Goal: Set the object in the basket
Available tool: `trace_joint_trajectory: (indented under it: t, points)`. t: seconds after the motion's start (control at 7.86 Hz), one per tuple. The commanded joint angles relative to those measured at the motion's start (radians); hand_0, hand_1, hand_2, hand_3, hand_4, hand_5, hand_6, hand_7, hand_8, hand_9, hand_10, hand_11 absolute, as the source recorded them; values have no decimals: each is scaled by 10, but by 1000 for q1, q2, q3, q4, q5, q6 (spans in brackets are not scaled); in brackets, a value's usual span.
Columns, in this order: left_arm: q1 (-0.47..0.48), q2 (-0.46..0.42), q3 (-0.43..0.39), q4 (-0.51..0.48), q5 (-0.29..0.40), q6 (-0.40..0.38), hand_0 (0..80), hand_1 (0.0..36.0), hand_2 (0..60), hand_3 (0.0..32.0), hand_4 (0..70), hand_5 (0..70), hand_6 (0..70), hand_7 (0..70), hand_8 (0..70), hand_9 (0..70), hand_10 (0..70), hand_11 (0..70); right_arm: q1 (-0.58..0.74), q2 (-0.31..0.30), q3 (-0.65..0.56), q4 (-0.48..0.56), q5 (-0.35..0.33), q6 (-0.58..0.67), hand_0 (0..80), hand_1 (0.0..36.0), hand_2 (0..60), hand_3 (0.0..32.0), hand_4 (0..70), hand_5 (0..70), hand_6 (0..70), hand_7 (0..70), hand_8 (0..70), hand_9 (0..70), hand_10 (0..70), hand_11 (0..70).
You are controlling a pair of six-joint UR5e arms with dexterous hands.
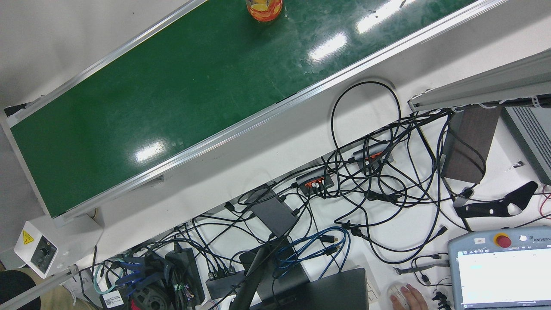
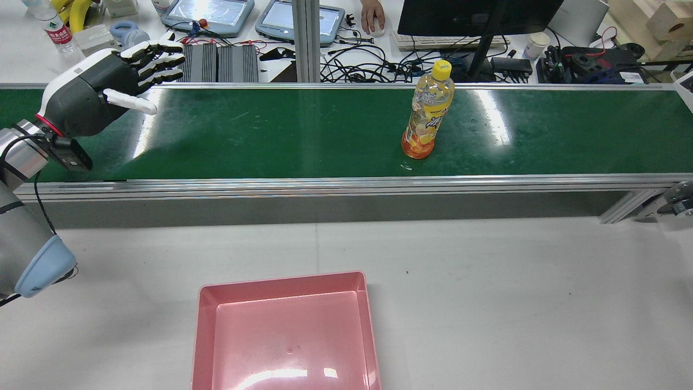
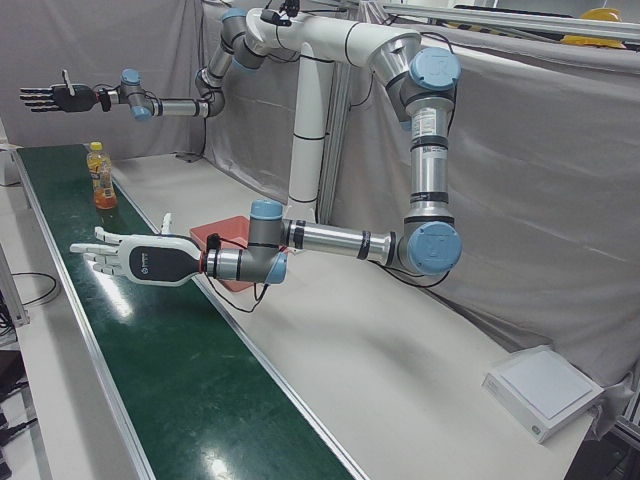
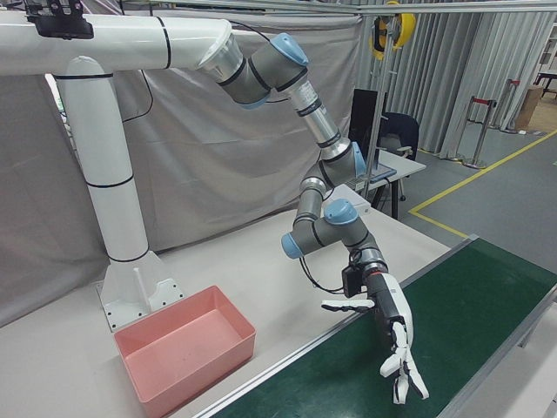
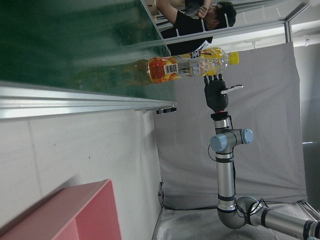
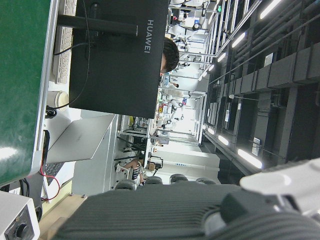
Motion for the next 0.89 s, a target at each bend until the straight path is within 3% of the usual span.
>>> trace_joint_trajectory:
  t: [0.0,0.76]
  points:
    - [0,0,0,0,0,0,524,142,1,24,132,271,19,20,112,119,99,158,0,0,0,0,0,0,0,0,0,0,0,0,0,0,0,0,0,0]
    - [0,0,0,0,0,-1,521,142,1,22,130,272,18,20,111,118,100,160,0,0,0,0,0,1,0,0,0,0,0,0,0,0,0,0,0,0]
